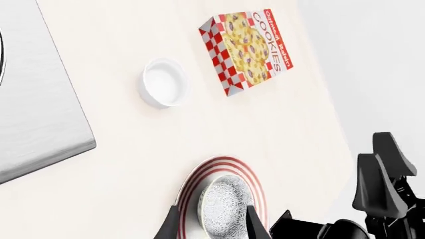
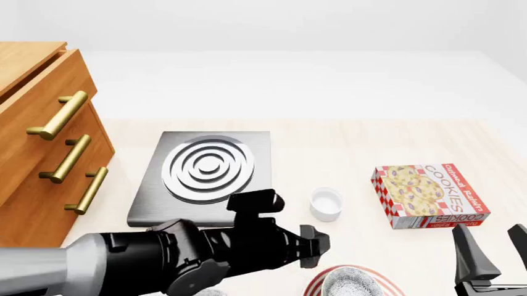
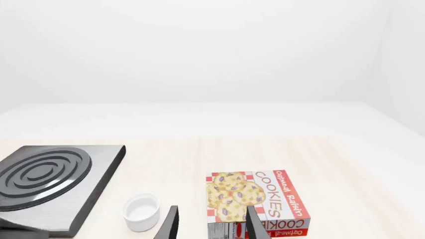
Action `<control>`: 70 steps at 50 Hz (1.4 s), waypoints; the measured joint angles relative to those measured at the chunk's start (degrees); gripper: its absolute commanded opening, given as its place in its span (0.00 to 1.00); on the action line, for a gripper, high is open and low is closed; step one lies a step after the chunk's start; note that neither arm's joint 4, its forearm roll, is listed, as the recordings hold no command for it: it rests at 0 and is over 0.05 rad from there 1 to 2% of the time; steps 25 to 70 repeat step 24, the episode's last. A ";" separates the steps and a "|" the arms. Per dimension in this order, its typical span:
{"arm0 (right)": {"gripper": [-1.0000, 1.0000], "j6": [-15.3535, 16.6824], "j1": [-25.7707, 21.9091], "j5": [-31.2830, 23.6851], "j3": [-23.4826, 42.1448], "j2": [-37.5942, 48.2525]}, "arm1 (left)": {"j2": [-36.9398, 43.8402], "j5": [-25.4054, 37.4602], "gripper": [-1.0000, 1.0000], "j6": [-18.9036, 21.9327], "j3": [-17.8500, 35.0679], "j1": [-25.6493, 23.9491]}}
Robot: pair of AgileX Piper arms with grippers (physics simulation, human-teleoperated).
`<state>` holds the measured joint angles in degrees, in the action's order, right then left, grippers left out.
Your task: Pick the akita bowl on the wooden cabinet and place it on the plate.
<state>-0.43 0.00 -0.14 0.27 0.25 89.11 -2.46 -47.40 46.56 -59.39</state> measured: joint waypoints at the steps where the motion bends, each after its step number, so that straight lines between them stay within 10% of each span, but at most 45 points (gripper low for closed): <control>1: 1.00 0.00 0.00 0.00 0.00 0.00 | -0.39 -0.05 1.00 0.01 -0.27 0.21; 18: 1.00 0.16 -0.02 0.02 0.00 -0.02 | -6.00 -1.27 1.00 -0.08 -4.63 4.87; 24: 1.00 -9.83 9.11 2.94 -0.11 6.81 | -7.03 -2.09 1.00 -0.47 -6.00 6.10; 70: 1.00 -9.83 9.11 2.94 -0.11 6.81 | -7.03 -2.09 1.00 -0.47 -6.00 6.10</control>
